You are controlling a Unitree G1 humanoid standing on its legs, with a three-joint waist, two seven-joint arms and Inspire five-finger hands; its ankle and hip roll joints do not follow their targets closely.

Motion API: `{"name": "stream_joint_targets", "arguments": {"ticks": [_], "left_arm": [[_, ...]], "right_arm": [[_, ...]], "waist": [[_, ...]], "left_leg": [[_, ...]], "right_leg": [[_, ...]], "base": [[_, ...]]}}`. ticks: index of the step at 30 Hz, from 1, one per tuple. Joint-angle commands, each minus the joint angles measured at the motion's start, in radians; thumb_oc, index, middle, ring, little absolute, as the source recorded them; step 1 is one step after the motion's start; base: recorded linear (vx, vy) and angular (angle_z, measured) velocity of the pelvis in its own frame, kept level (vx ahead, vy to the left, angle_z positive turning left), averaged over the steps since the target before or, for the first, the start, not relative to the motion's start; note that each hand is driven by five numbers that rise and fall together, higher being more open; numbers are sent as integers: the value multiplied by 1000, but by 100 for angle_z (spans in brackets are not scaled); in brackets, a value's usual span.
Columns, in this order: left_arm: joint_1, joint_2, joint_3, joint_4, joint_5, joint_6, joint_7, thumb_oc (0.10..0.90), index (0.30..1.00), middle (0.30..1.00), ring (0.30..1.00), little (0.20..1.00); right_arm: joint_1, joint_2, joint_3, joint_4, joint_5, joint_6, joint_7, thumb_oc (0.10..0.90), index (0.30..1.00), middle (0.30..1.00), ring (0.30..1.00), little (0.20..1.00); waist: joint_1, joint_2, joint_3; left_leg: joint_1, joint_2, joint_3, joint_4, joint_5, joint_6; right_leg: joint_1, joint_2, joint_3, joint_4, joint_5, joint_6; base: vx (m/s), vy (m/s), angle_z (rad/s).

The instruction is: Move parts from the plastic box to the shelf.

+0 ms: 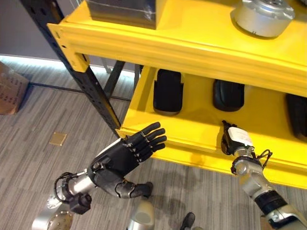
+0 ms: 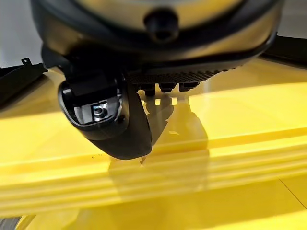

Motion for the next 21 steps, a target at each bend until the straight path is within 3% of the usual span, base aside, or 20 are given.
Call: {"name": "stream_joint_targets", "arguments": {"ticks": [1,7,9,10,13,16,21], "left_arm": [[0,-45,55,-102,-63,-108,-25,900,1000,1000,1000,1000],[13,-46,55,-103,-65,-131,-19,900,1000,1000,1000,1000],[17,-44,50,-105,-73,-142,-8,900,1000,1000,1000,1000],[22,-43,53,-108,-78,-147,0,900,1000,1000,1000,1000],[26,-42,54,-115,-80,-153,11,900,1000,1000,1000,1000],[33,-42,44,-130,-88,-163,38,900,1000,1000,1000,1000],[33,-27,32,-138,-111,-168,54,900,1000,1000,1000,1000]], "right_arm": [[-9,-71,17,-31,-61,1,23,900,1000,1000,1000,1000],[37,-73,-11,-86,-109,7,-55,900,1000,1000,1000,1000],[39,-81,-33,-88,-89,-20,-181,900,1000,1000,1000,1000],[50,-93,-69,-121,-64,-70,-273,900,1000,1000,1000,1000],[58,-103,-99,-157,-42,-117,-355,900,1000,1000,1000,1000],[64,-120,-169,-256,-32,-219,-477,900,1000,1000,1000,1000],[33,-141,-197,-274,-12,-246,-505,900,1000,1000,1000,1000]], "waist": [[-10,15,-33],[-27,17,-32],[-33,22,-34],[-41,25,-36],[-47,28,-37],[-58,41,-42],[-56,55,-51]], "left_leg": [[-17,-9,3,74,-115,44],[-15,-5,14,79,-117,47],[-15,-4,17,78,-116,48],[-15,-4,19,79,-117,49],[-13,-4,21,78,-117,50],[-11,-8,24,84,-123,54],[-8,-12,24,90,-130,55]], "right_leg": [[-70,22,-11,152,-71,-27],[-74,22,2,155,-72,-27],[-75,22,6,154,-73,-26],[-77,22,10,155,-73,-25],[-79,21,13,158,-74,-25],[-84,18,21,170,-81,-26],[-82,14,22,176,-89,-27]], "base": [[-21,23,-10],[-17,16,-8],[-14,43,-1],[-9,45,-1],[-3,24,-1],[10,52,-4],[14,28,-10]]}}
